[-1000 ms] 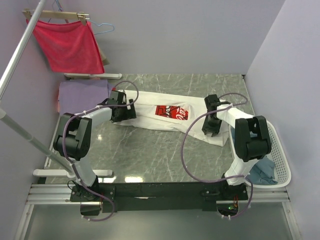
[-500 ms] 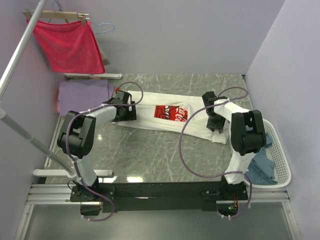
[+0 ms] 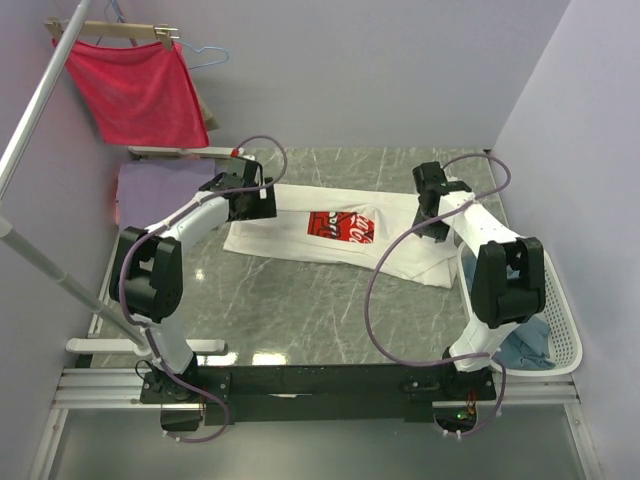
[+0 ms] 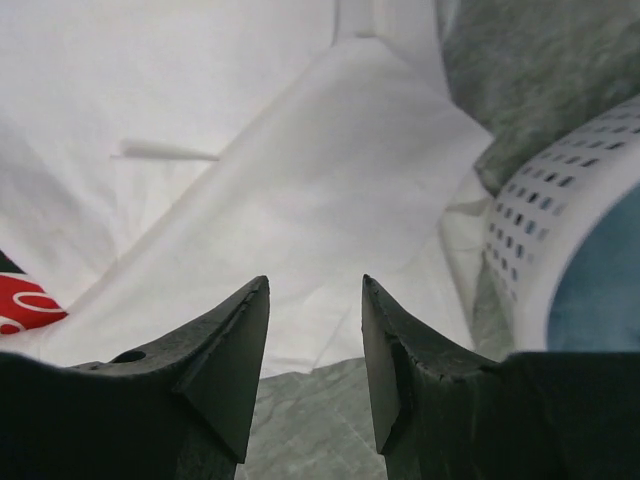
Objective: Fold and stack the t-shirts
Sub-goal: Fold the other side of the tshirt into a rectangle
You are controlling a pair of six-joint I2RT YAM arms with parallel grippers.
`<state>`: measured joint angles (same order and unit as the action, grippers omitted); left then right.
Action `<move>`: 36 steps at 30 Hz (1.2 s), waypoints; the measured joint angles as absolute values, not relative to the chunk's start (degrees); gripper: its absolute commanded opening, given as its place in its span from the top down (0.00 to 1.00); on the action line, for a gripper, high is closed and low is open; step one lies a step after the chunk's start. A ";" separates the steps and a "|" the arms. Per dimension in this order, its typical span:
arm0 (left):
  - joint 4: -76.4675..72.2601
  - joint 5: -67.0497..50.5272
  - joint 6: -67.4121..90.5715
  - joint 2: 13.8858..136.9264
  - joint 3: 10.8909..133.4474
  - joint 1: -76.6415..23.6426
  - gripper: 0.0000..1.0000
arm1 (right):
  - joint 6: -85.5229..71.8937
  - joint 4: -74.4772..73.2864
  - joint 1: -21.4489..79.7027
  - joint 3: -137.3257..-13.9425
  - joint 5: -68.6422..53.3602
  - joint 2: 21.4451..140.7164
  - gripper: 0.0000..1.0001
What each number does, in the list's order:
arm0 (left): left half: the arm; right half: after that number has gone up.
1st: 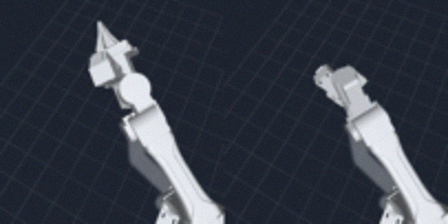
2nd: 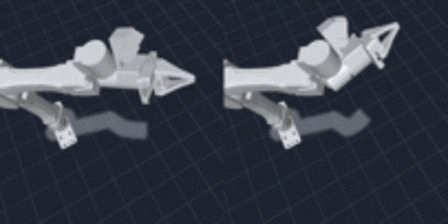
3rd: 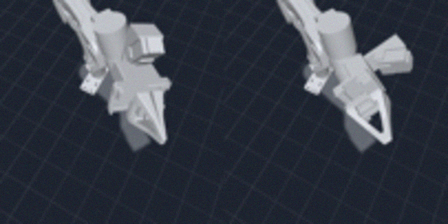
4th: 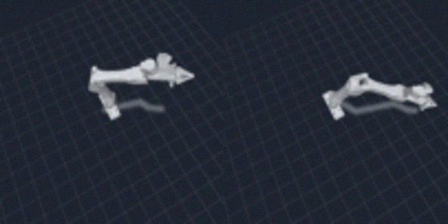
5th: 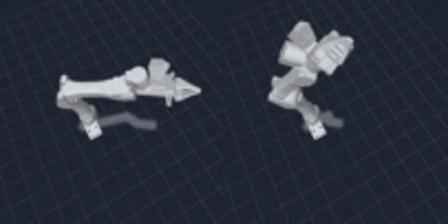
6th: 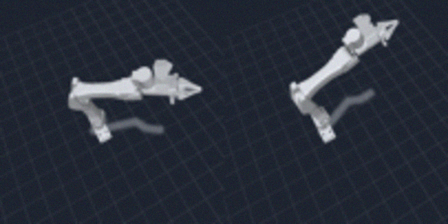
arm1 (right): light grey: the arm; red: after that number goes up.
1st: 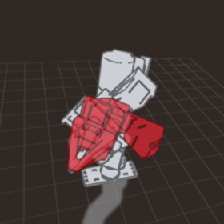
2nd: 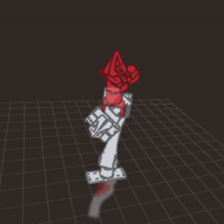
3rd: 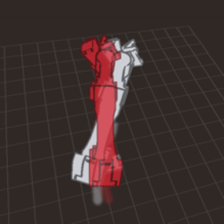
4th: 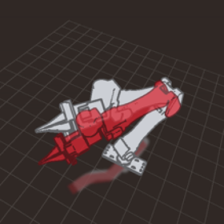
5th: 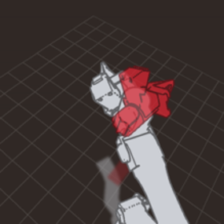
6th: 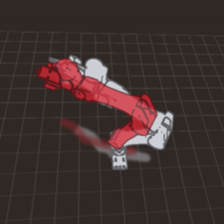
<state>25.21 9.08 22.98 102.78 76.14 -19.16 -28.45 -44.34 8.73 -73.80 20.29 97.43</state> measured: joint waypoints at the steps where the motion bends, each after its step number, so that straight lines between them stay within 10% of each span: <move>1: 24.71 8.12 23.03 102.85 76.64 -19.16 0.00 | -28.47 -44.03 8.73 -73.52 19.25 97.78 0.51; 12: 17.74 -0.89 23.66 112.88 80.29 -19.16 0.00 | -28.84 -41.71 8.73 -76.62 13.13 108.16 0.50; 36: 9.45 3.29 32.25 114.56 75.64 -15.84 0.01 | -23.38 -57.06 8.60 -131.28 5.23 144.05 0.40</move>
<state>9.45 3.29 32.25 114.56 75.64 -15.84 -23.38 -57.06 8.60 -131.28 5.23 144.05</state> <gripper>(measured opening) 0.994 0.565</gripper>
